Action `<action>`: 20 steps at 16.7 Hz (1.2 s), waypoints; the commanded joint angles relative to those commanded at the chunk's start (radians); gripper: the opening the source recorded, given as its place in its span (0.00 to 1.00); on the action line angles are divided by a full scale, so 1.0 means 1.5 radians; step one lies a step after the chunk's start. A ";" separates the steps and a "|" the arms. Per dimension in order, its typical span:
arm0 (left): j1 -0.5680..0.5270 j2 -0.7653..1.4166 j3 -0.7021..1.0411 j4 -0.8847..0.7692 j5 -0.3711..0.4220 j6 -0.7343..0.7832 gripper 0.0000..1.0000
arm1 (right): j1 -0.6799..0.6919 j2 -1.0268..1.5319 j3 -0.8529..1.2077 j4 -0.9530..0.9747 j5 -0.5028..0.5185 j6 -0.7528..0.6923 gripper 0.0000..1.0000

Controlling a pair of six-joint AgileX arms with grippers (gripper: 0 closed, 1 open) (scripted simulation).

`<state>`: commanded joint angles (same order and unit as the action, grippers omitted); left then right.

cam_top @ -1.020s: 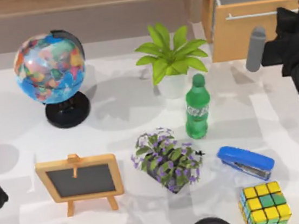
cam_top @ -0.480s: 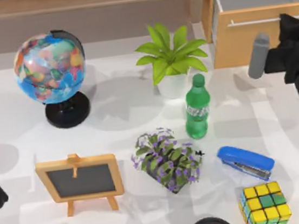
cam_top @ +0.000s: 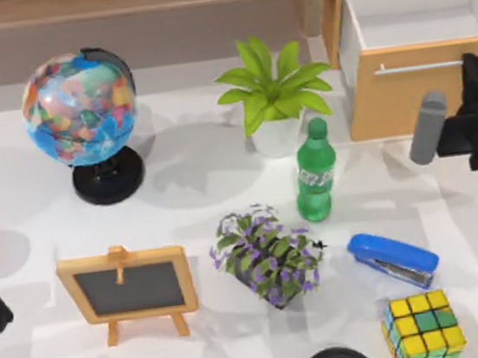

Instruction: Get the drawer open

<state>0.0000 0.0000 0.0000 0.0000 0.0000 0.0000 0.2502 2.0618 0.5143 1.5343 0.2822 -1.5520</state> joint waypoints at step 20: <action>0.000 0.000 0.000 0.000 0.000 0.000 1.00 | 0.049 -0.043 -0.161 0.116 0.048 0.001 0.23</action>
<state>0.0000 0.0000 0.0000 0.0000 0.0000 0.0000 0.3236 1.9971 0.2725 1.7088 0.3547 -1.5508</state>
